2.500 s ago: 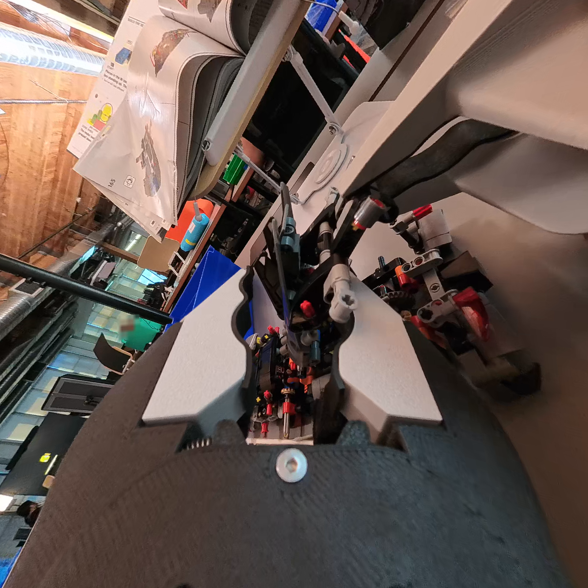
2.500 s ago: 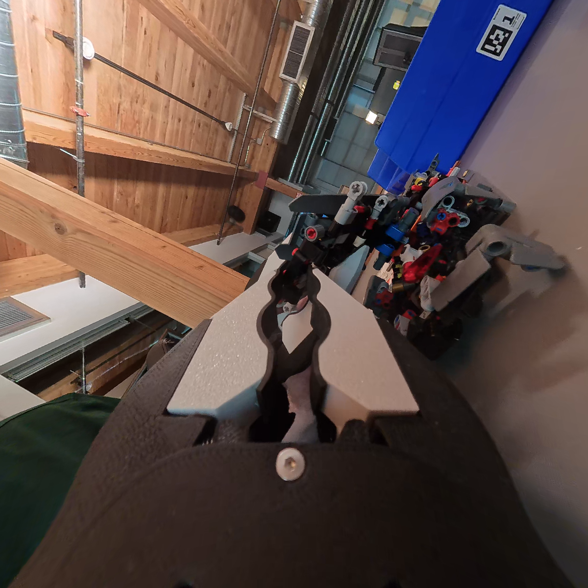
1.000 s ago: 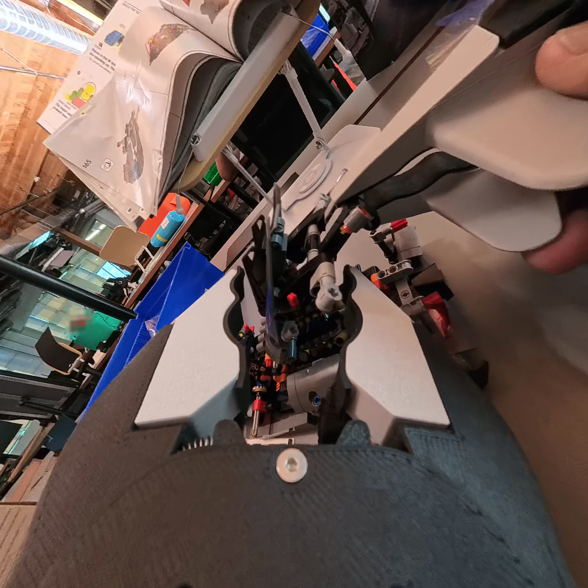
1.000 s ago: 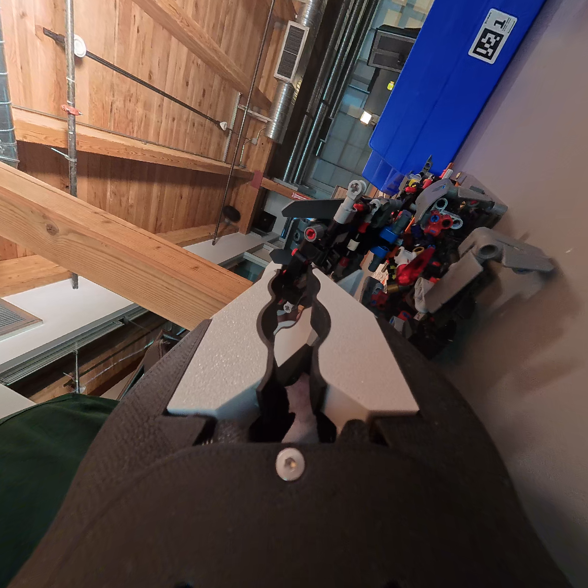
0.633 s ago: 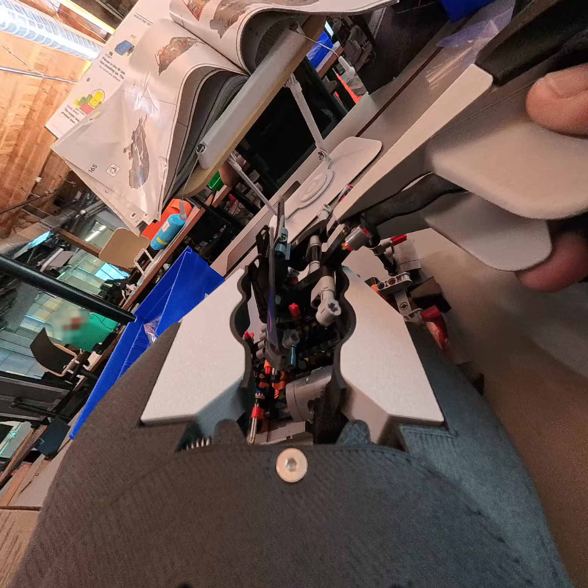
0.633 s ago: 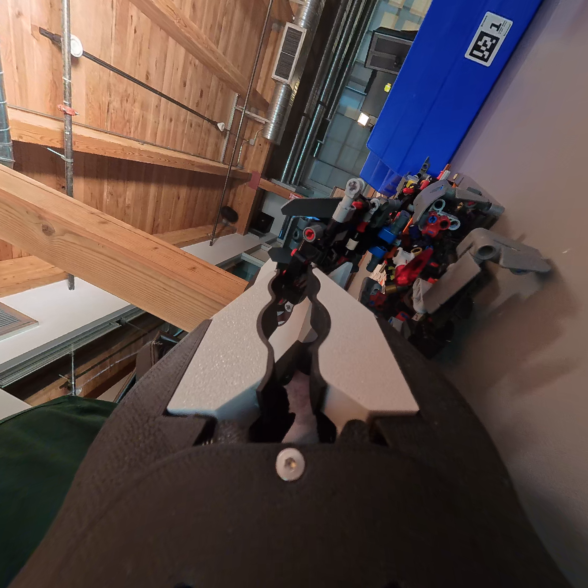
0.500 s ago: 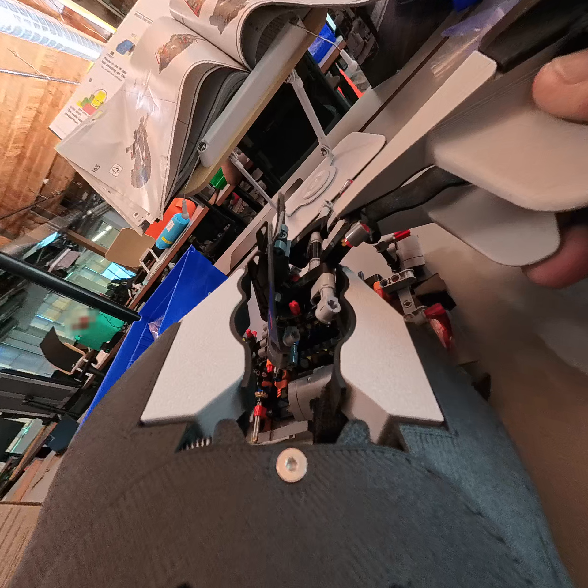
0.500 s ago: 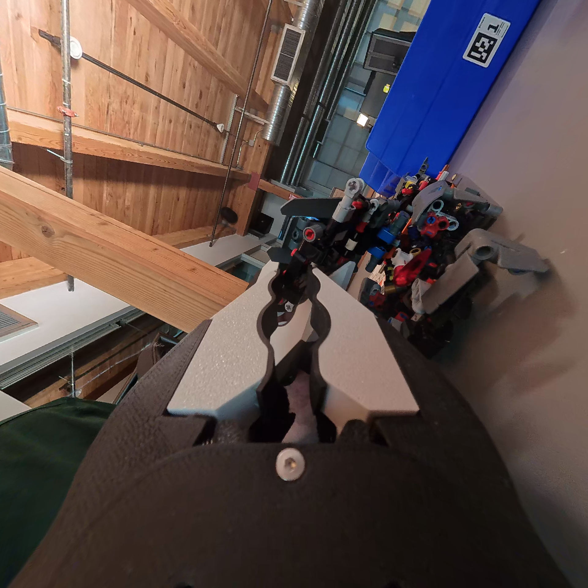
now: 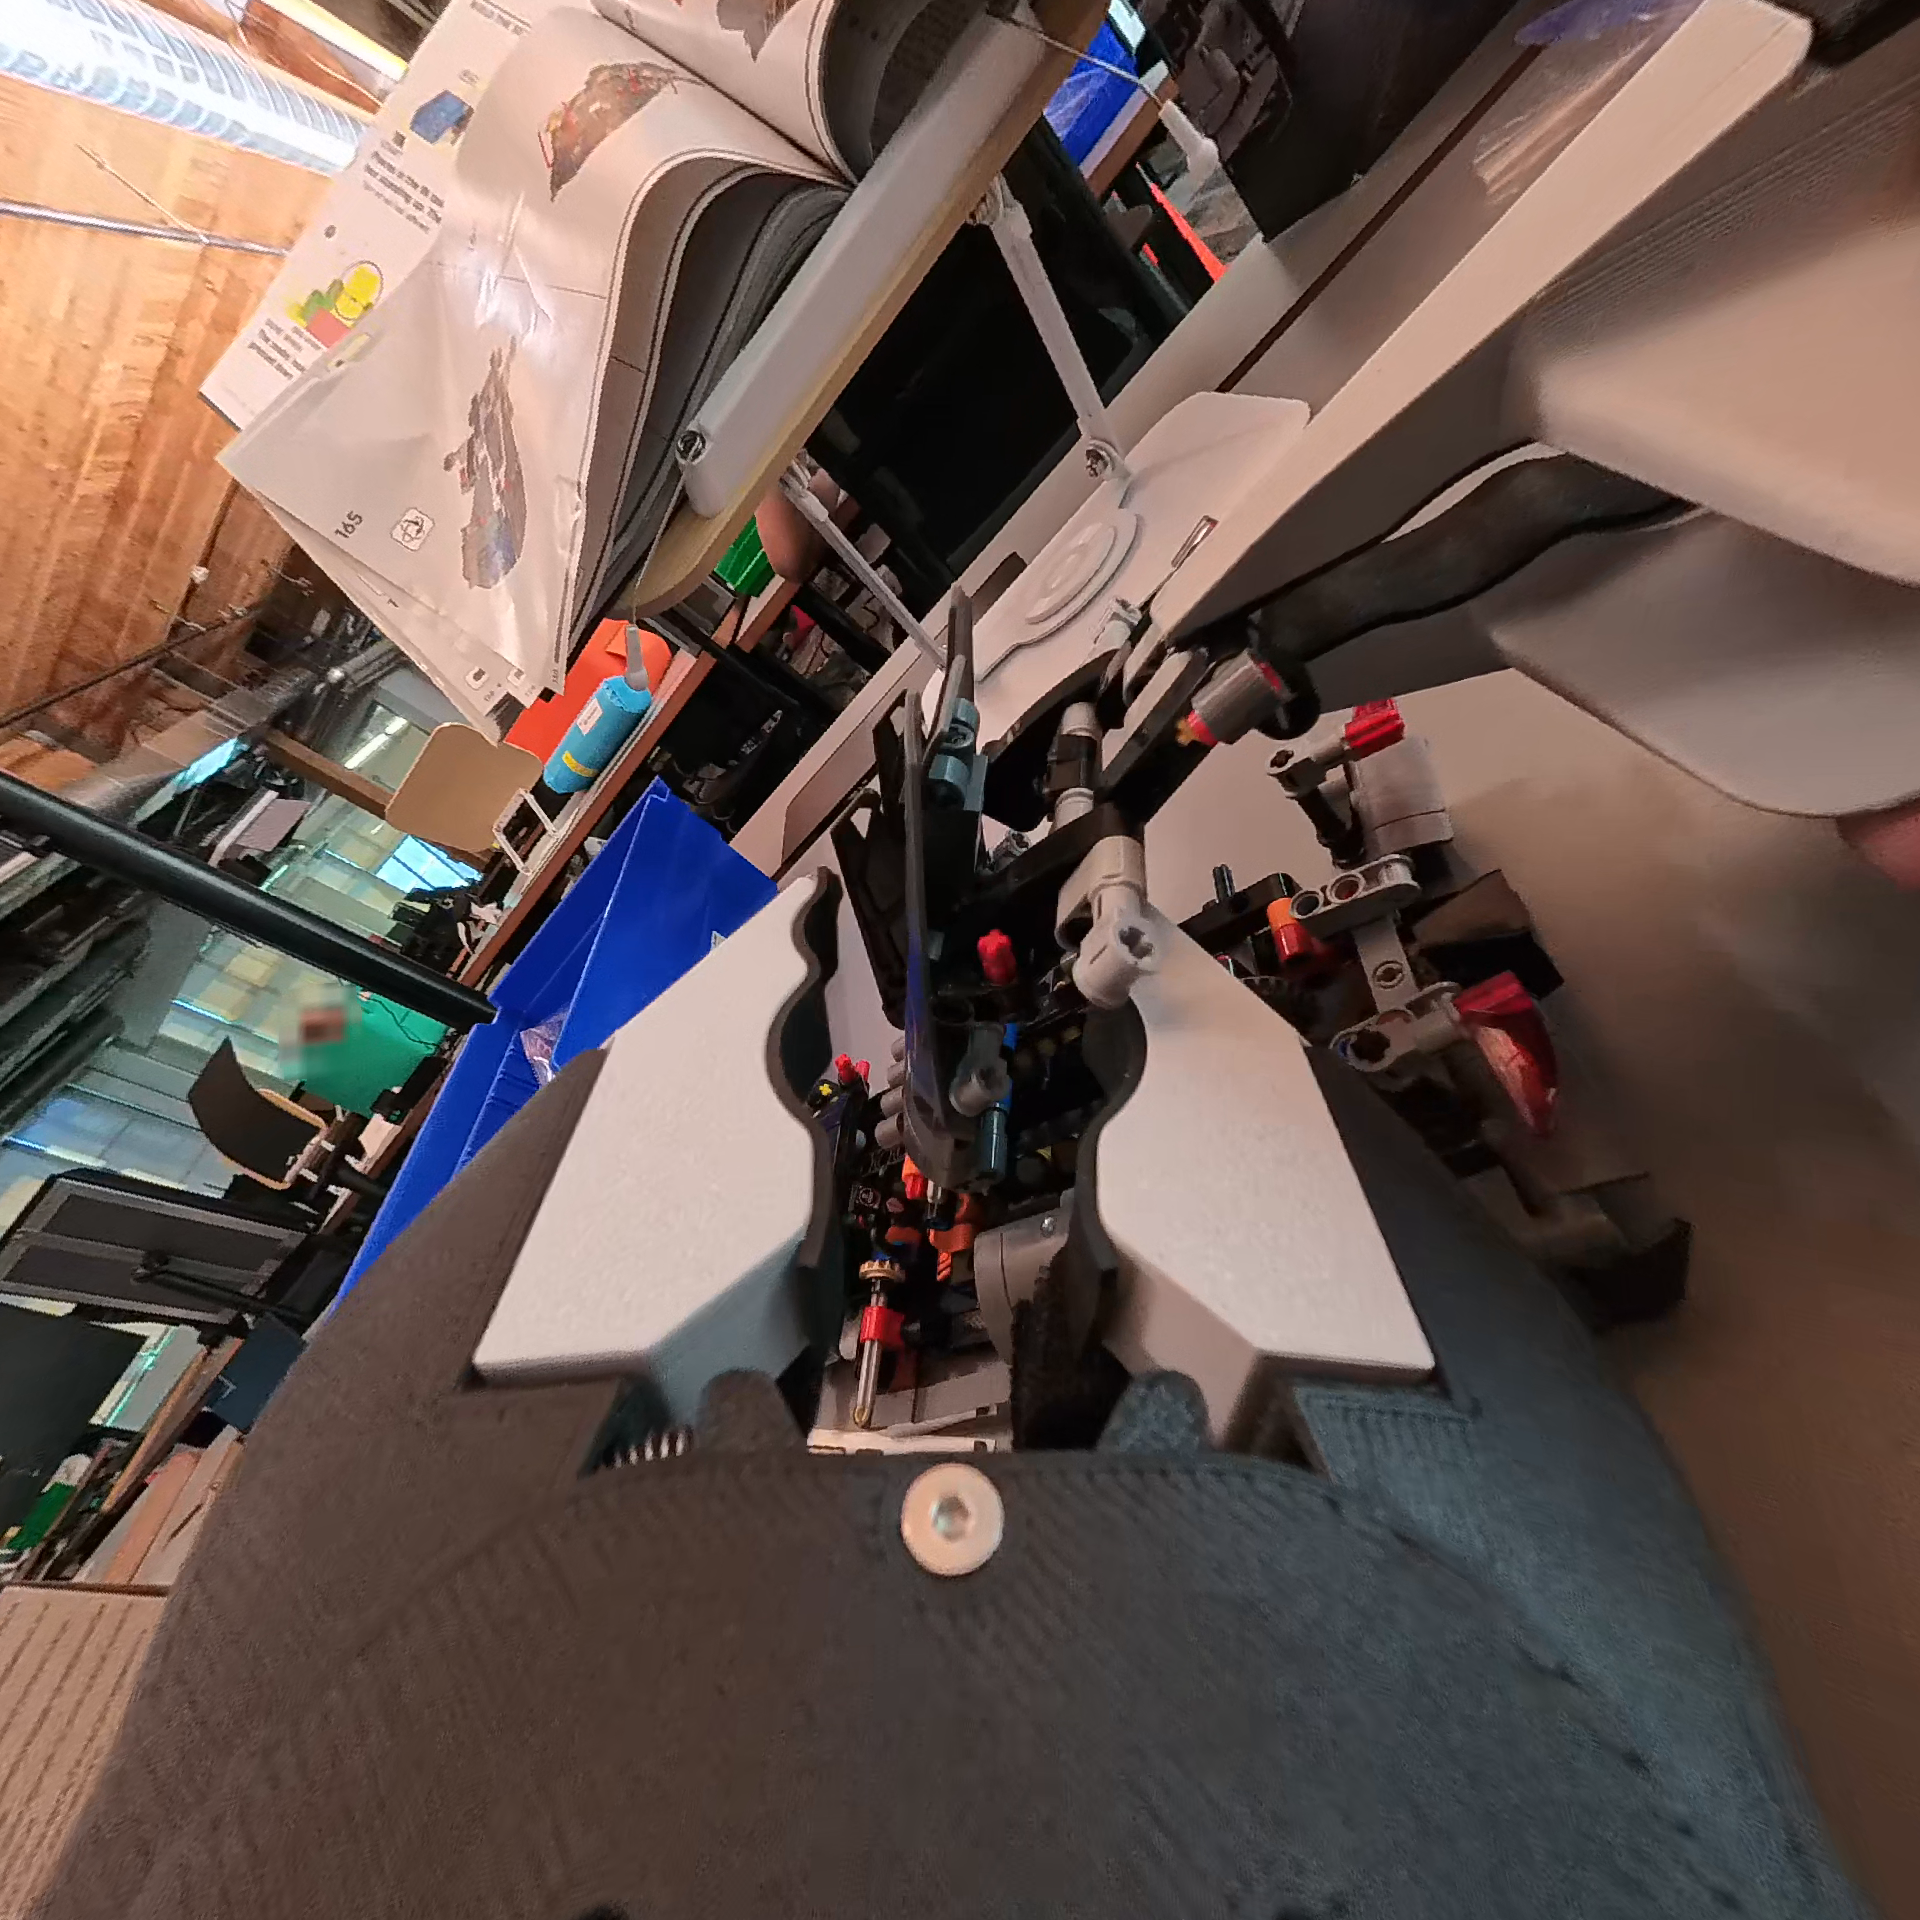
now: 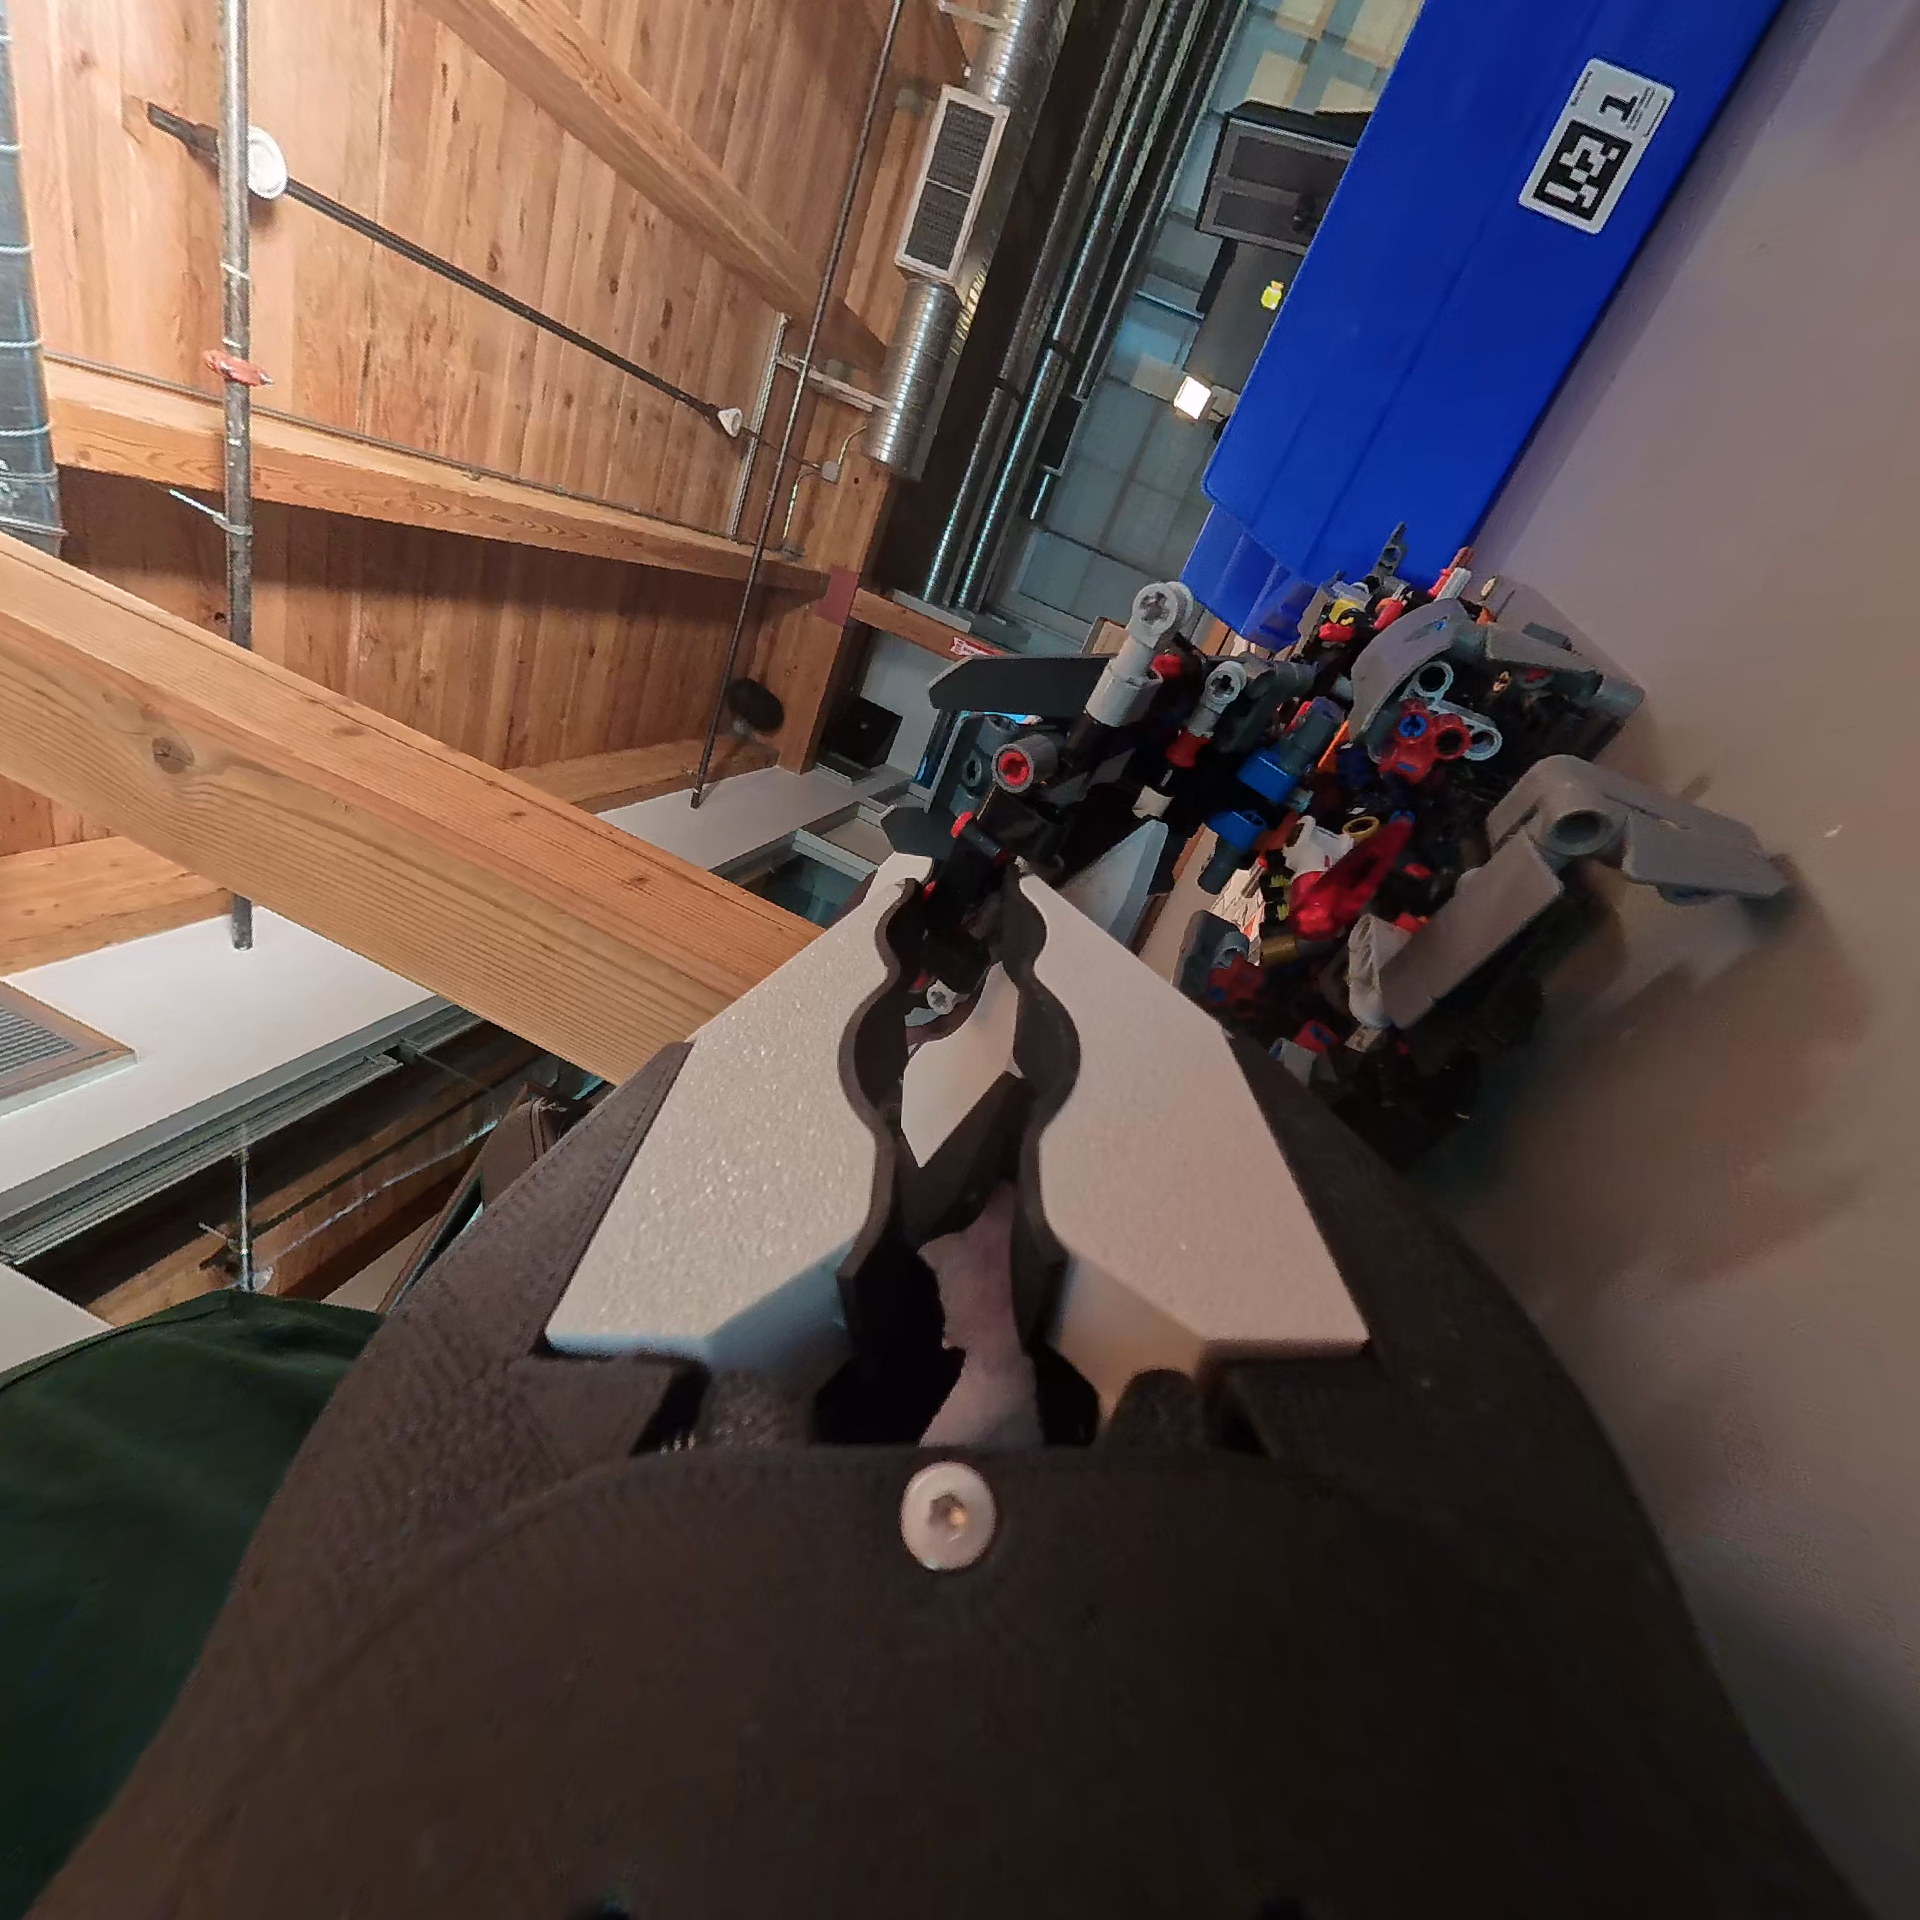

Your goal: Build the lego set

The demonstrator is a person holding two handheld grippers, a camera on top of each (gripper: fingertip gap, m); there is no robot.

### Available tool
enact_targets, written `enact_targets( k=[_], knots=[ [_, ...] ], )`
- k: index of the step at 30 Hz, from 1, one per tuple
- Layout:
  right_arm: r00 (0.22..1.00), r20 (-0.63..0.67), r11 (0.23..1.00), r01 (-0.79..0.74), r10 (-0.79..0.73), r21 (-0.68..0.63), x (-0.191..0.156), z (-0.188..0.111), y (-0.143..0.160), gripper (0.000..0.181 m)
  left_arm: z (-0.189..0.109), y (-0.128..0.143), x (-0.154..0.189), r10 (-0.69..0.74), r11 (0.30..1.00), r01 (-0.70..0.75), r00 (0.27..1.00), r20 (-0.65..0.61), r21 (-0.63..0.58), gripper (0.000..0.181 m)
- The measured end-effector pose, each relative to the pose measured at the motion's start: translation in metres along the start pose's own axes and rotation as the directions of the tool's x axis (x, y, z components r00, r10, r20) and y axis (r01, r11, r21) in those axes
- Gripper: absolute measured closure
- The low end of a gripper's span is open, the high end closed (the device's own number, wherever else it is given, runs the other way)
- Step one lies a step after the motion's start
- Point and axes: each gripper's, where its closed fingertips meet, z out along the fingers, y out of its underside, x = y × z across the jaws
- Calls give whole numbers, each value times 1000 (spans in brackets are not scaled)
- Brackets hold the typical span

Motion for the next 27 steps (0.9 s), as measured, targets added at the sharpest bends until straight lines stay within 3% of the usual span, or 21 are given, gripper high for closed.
enact_targets(
  k=[27],
  knots=[
    [998, -37, 995, 43, -46, -93, -10, 5, -1, 169, -1, -7, -6, 51, 998, -52, 999, 9, 39, 142]
  ],
)
